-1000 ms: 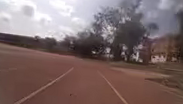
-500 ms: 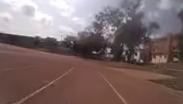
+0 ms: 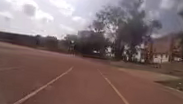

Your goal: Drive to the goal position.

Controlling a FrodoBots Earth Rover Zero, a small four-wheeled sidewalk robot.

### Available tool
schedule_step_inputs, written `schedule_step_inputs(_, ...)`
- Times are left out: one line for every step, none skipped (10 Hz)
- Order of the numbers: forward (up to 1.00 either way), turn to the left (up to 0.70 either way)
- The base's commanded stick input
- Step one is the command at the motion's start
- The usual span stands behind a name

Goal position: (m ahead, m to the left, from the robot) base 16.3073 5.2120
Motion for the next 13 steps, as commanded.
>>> schedule_step_inputs(0.7, 0.0)
schedule_step_inputs(0.7, 0.0)
schedule_step_inputs(0.7, 0.0)
schedule_step_inputs(0.7, 0.0)
schedule_step_inputs(0.7, 0.0)
schedule_step_inputs(0.7, 0.0)
schedule_step_inputs(0.7, 0.0)
schedule_step_inputs(0.7, 0.0)
schedule_step_inputs(0.7, 0.0)
schedule_step_inputs(0.7, 0.0)
schedule_step_inputs(0.7, 0.0)
schedule_step_inputs(0.7, 0.0)
schedule_step_inputs(0.7, 0.0)
